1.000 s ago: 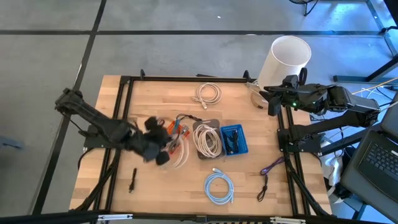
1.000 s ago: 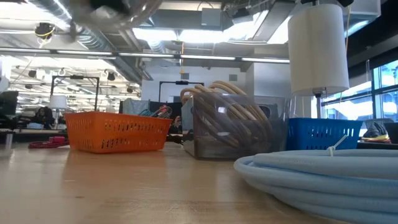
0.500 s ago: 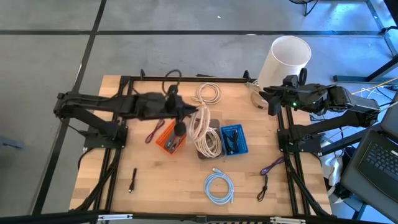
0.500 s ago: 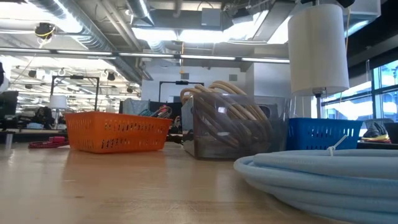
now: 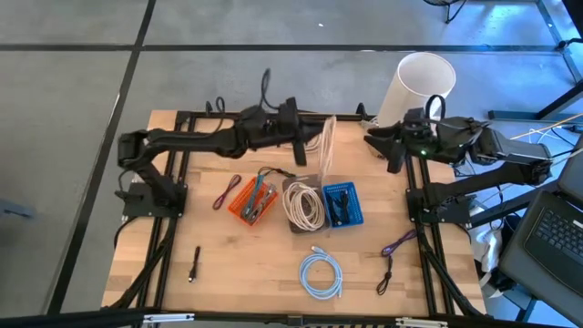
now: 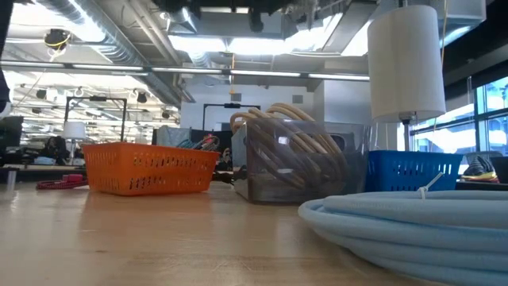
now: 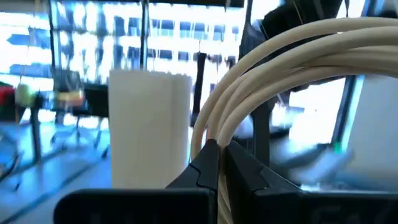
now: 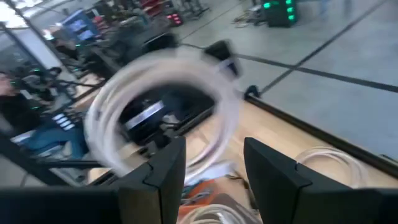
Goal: Pick & Place USB Port
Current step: Put the light brown HDMI cable into the black bin
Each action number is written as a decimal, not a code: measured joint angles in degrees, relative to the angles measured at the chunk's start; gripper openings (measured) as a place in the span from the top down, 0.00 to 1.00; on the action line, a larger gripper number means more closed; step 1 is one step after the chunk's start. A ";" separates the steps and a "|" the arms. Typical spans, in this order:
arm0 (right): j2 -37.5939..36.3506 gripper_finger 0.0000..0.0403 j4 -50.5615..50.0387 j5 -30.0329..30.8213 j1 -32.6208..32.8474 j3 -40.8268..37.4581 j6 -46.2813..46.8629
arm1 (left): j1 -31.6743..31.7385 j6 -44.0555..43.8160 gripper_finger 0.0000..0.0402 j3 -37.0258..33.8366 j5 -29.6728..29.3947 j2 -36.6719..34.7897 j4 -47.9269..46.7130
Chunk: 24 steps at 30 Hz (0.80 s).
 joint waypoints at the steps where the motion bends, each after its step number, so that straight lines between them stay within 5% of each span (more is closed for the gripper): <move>1: 0.40 0.59 0.88 -0.77 0.00 0.00 0.07 | 0.72 -0.95 0.99 0.00 0.60 1.03 3.42; 6: 3.22 0.59 5.20 -2.89 0.00 0.00 0.12 | 3.06 -3.44 0.99 0.00 2.13 4.42 11.20; 24: 12.66 0.59 19.91 -9.22 -0.06 0.00 -2.22 | 5.08 2.11 0.99 7.93 5.91 4.56 -0.11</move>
